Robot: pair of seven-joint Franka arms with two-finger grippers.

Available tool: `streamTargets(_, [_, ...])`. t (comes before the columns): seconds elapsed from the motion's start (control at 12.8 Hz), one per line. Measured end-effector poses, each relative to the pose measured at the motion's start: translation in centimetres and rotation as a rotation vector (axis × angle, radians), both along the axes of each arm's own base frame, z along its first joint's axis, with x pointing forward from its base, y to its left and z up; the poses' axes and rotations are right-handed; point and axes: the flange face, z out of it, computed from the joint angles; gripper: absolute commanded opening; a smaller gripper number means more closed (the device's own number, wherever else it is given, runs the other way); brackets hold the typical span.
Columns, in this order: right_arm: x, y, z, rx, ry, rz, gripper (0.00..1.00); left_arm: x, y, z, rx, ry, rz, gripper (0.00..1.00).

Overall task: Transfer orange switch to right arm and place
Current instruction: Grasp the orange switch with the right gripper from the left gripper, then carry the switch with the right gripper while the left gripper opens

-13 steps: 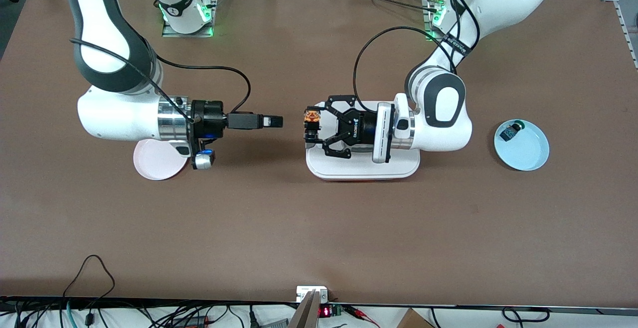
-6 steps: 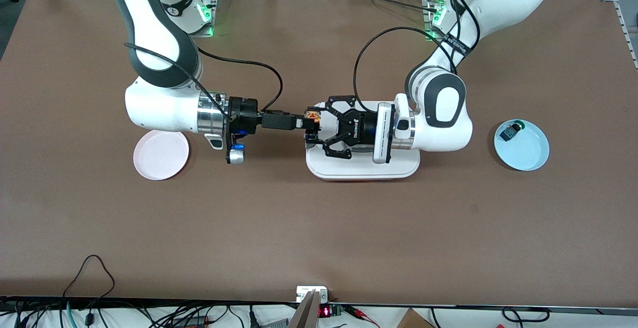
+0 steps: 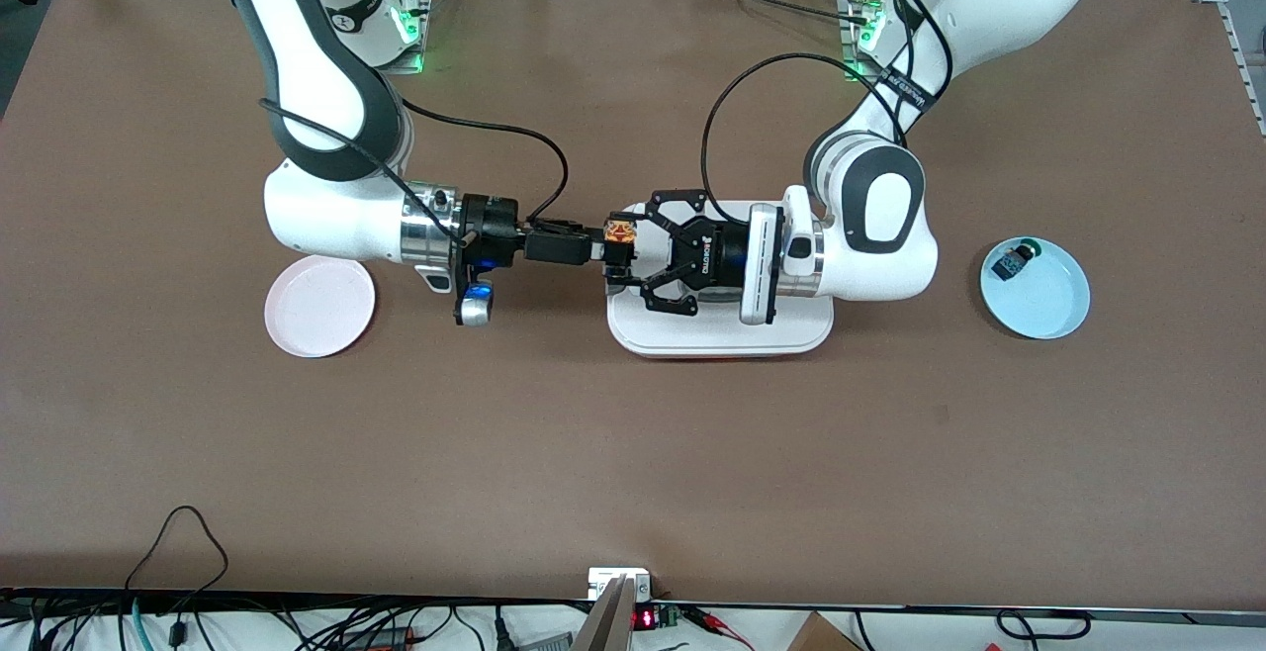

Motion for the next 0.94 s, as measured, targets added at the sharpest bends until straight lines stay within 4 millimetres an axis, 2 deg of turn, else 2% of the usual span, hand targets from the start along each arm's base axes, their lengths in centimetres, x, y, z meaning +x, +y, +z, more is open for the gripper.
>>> streamTargets(0.23, [-0.24,0.46,-0.01,-0.003,-0.002,-0.001,0.63,0.00,0.00,0.00,0.000,0.000,0.000,0.49])
streamTargets(0.39, [-0.21,0.41,0.02,-0.003,-0.002,-0.003,0.48,0.01,0.00,0.01,0.000,0.000,0.000,0.49])
streamTargets(0.7, [-0.18,0.36,0.14,0.001,-0.001,-0.006,0.10,0.15,0.04,0.23,-0.008,0.001,0.006,0.49])
streamTargets(0.78, [-0.18,0.33,0.20,0.002,-0.002,-0.007,0.02,0.15,0.01,0.27,-0.010,0.001,0.007,0.51])
streamTargets(0.86, [-0.17,0.30,0.26,0.002,-0.003,-0.007,0.01,0.15,-0.01,0.30,-0.011,0.002,0.008,0.55])
streamTargets(0.94, [-0.14,0.24,0.35,0.003,-0.004,-0.008,0.00,0.13,-0.08,0.34,-0.016,0.006,0.010,0.66])
